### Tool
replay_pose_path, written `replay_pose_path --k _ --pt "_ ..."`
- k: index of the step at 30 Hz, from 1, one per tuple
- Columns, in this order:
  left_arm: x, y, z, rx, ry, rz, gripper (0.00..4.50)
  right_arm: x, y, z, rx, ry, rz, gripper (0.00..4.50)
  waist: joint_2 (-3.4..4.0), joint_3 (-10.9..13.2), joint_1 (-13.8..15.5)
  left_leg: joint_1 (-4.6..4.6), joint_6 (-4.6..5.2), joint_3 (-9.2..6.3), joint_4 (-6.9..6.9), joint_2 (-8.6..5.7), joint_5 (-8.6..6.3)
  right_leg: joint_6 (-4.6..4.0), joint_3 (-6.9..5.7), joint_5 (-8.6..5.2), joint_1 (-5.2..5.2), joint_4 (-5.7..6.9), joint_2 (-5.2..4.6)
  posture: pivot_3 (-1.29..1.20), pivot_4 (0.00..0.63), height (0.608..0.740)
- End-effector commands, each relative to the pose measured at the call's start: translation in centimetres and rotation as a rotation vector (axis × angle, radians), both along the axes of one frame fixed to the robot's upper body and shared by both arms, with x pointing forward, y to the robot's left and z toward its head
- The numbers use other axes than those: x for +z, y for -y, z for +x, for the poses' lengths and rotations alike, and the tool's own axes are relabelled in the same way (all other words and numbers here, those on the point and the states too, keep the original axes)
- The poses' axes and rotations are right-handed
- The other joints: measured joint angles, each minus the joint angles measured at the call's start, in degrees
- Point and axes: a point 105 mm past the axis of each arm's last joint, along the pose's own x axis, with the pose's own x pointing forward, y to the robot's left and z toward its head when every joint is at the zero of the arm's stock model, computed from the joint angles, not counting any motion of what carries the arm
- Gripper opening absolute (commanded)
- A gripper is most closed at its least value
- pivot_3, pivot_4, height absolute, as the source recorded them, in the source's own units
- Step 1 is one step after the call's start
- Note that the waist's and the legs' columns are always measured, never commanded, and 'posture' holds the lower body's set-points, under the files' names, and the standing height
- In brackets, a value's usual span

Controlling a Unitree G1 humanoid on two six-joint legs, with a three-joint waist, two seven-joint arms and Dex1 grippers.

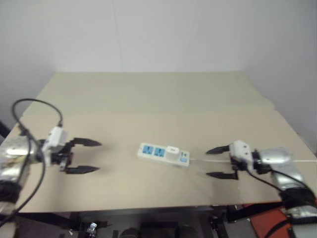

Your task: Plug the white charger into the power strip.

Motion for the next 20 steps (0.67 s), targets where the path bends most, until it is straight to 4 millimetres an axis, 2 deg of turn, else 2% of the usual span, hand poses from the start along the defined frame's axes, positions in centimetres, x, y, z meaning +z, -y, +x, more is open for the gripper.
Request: replay_pose_path --k 1,6,13,20 --pt "2.5 -0.5 -0.9 0.005 0.073 -0.017 4.50 2.5 0.8 -0.9 0.011 0.042 0.005 4.48 0.03 0.0 0.2 0.03 0.00 0.02 -0.01 0.02 0.00 -0.01 0.00 -0.01 0.02 0.01 0.01 0.00 0.150 0.740" --pt "2.3 -1.3 -1.6 0.043 0.062 -0.005 4.50 3.3 1.6 -2.0 -0.028 0.033 0.008 4.48 0.03 0.1 0.2 0.15 0.00 0.24 -0.02 -0.01 0.00 -0.03 0.01 -0.04 0.09 0.03 0.09 0.00 0.150 0.740" --pt "2.1 -0.5 -1.1 0.049 0.022 -0.038 4.50 3.1 1.9 -2.7 -0.083 0.012 0.009 4.48 0.01 0.1 0.2 0.14 0.00 0.55 -0.02 -0.03 0.00 -0.02 0.01 -0.03 0.10 0.03 0.11 0.00 0.150 0.740" --pt "2.5 0.1 -0.6 0.039 0.062 -0.068 4.50 2.9 1.8 -3.2 -0.123 0.006 0.027 4.48 0.01 0.1 0.2 0.13 0.00 0.60 -0.01 -0.03 0.00 -0.02 0.02 -0.03 0.09 0.05 0.12 0.00 0.150 0.740"
